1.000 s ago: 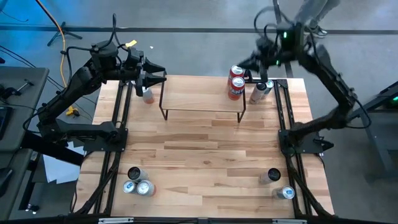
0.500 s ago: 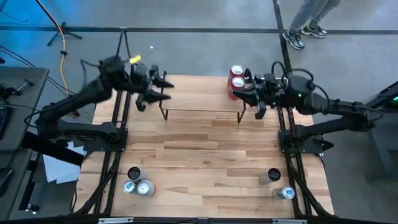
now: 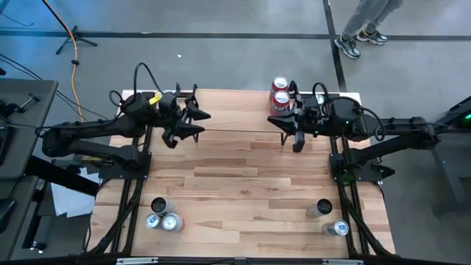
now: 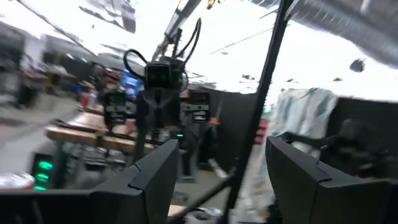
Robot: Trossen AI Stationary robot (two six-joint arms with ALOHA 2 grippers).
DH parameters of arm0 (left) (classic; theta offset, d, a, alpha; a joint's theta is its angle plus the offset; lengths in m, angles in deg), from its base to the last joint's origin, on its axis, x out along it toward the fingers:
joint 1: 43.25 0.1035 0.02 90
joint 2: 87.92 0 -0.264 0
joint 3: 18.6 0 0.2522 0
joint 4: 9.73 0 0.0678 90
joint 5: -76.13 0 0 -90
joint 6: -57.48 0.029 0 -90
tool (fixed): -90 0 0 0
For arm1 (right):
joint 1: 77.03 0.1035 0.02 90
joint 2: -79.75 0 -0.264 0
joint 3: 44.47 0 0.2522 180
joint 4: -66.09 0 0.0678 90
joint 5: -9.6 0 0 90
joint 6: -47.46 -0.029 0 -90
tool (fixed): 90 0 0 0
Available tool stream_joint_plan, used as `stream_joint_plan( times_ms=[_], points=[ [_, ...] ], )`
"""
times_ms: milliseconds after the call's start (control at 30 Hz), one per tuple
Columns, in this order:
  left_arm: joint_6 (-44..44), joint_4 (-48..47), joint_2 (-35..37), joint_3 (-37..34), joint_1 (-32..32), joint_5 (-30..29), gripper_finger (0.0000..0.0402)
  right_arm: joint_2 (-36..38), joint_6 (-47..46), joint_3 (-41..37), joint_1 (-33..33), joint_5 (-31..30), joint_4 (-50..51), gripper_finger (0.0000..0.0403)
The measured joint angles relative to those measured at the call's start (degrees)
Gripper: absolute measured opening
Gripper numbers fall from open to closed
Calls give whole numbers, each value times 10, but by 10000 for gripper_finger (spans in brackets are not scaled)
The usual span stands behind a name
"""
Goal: Place canned beverage on shelf
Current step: Put the bottom right white-pink soda can on the shelf
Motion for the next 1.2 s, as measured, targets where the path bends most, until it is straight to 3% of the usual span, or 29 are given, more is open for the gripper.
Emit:
stream_joint_plan(
  times_ms=[167, 367, 533, 633, 767, 1100, 1200],
  points=[
    [103, -68, 0, 22, -41, -91, 204, 1, 18, 0, 0, 38, 1, 0],
    [125, -205, 0, 57, -83, -204, 204, 0, 73, 0, 0, 53, 1, 0],
    [137, -203, 1, 63, -105, -239, 204, 0, 81, 0, 0, 54, 1, 2],
    [145, -200, 0, 63, -108, -246, 204, 0, 63, 1, 0, 57, 1, 24],
    [146, -198, 0, 63, -108, -247, 204, 0, 41, 1, -1, 74, 1, 91],
    [165, -199, 0, 63, -107, -247, 204, -1, -17, 1, -2, 17, 2, 340],
    [164, -199, 0, 63, -107, -247, 204, -4, -20, 1, -2, 15, 7, 389]
  ],
)
